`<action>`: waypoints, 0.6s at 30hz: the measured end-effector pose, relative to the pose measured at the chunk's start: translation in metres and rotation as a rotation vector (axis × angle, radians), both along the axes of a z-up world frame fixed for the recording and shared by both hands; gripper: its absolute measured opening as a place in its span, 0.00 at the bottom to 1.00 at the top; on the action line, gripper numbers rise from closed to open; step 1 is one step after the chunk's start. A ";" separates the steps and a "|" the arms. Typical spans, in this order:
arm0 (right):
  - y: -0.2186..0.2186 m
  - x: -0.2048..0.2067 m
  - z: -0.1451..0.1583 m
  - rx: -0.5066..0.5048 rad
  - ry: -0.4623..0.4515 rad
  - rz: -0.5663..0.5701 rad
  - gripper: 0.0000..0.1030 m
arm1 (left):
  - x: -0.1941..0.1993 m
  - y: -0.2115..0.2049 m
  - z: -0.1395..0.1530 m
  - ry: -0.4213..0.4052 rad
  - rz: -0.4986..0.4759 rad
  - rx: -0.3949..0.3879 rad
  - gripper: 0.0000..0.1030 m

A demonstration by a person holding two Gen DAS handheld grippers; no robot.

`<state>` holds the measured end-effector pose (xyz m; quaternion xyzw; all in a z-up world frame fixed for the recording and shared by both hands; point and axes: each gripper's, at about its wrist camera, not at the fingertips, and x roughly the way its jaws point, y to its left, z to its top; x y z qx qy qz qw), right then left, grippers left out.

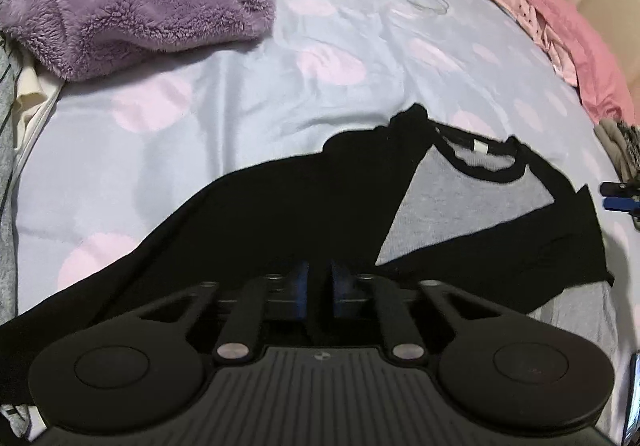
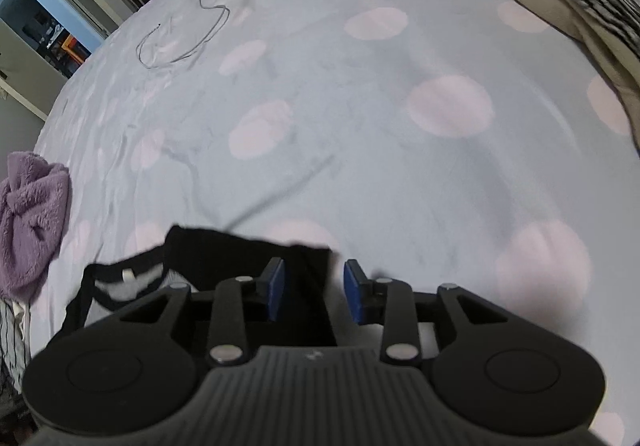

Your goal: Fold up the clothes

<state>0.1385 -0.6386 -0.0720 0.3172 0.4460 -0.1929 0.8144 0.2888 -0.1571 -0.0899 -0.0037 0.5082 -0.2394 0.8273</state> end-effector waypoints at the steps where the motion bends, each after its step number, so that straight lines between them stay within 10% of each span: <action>1: 0.000 0.007 -0.001 -0.005 0.009 -0.001 0.35 | -0.001 0.000 0.003 -0.013 0.001 -0.005 0.03; 14: -0.022 0.024 -0.020 0.089 0.062 -0.077 0.34 | 0.016 0.002 0.040 -0.106 0.060 -0.027 0.03; 18: -0.019 0.031 -0.025 0.085 0.086 -0.021 0.03 | 0.015 0.001 0.036 -0.087 0.056 -0.021 0.03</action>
